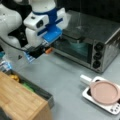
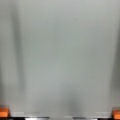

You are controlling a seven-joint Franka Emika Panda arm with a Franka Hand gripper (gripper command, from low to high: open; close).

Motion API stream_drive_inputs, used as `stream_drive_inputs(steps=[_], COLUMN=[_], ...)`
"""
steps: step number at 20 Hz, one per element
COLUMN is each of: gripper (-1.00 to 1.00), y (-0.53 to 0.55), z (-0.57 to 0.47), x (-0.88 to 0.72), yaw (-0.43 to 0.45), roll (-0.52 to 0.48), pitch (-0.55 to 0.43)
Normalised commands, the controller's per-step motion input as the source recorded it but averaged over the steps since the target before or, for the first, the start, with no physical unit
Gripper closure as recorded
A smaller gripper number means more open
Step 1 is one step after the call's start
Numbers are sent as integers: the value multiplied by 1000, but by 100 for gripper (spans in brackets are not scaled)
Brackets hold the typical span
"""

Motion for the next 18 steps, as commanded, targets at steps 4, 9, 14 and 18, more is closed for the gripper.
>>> stream_drive_inputs(steps=[4, 9, 14, 18], gripper=[-100, -100, -100, -100], y=[4, -24, 0, 55], z=[2, 3, -58, -119], x=[-47, -198, -307, -270], yaw=[199, 98, 11, 7], roll=[405, 490, 353, 241], pitch=[-71, -81, -79, -104])
